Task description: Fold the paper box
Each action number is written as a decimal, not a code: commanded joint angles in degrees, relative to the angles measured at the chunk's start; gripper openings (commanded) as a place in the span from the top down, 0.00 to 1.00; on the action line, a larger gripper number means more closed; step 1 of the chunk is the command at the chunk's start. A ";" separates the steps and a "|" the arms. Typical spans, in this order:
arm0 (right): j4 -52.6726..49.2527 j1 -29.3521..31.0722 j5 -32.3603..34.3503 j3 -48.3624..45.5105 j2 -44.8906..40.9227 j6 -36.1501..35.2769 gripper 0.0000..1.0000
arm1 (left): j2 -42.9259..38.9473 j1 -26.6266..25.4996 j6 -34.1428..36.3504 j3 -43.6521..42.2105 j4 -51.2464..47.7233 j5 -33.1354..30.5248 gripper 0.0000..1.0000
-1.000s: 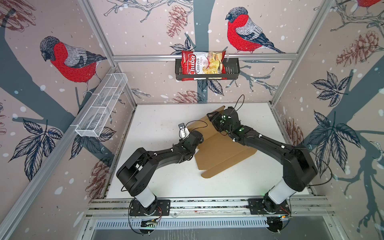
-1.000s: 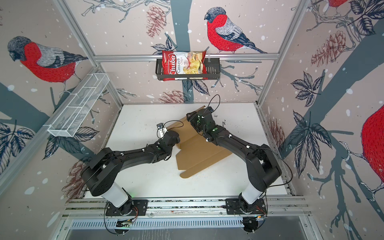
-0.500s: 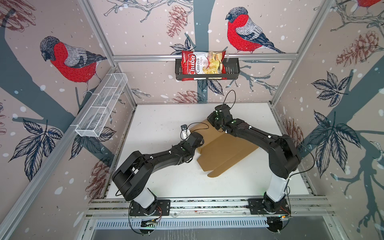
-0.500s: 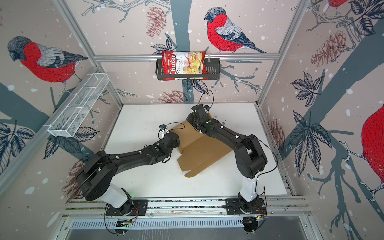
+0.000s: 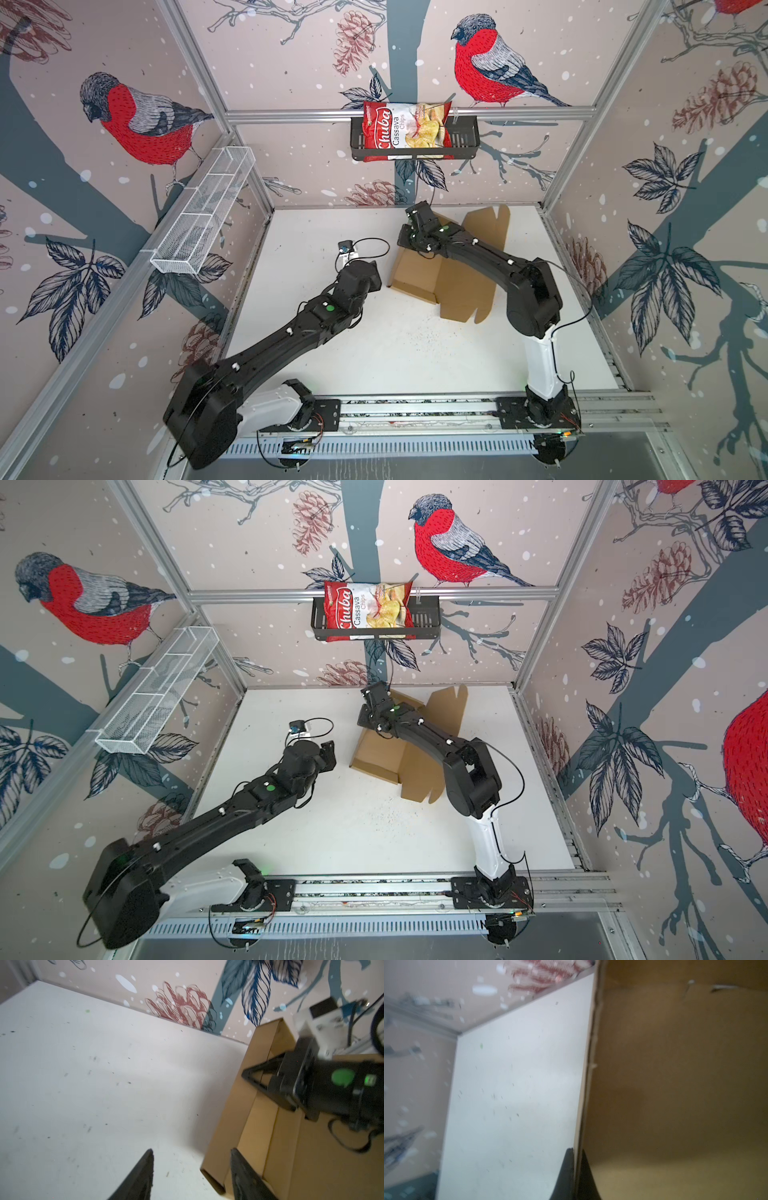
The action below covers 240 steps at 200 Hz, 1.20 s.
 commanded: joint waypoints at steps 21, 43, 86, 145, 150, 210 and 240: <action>-10.00 8.18 5.92 -5.97 -0.07 -26.20 0.91 | -7.23 10.00 4.46 -2.39 -0.40 2.16 0.43; -9.20 13.88 11.09 -13.93 -2.16 -36.99 0.86 | -9.11 17.21 3.73 -2.99 0.02 8.20 0.42; -3.85 20.37 19.07 -28.21 -6.82 -47.11 0.70 | -10.06 23.58 3.80 -3.46 0.26 13.81 0.42; 4.00 20.81 16.50 -35.53 -21.60 -47.31 0.43 | -7.04 26.66 3.08 -5.11 4.35 19.72 0.42; 4.69 20.74 15.62 -35.96 -22.97 -46.69 0.42 | -6.53 26.78 3.08 -5.16 4.83 20.32 0.42; 12.36 10.29 -0.55 -46.65 -43.57 -28.34 0.34 | 1.13 25.71 4.23 -5.55 12.14 33.52 0.39; 16.84 0.73 -2.09 -58.47 -56.73 -12.11 0.35 | 7.27 20.40 5.55 -5.30 14.19 35.11 0.35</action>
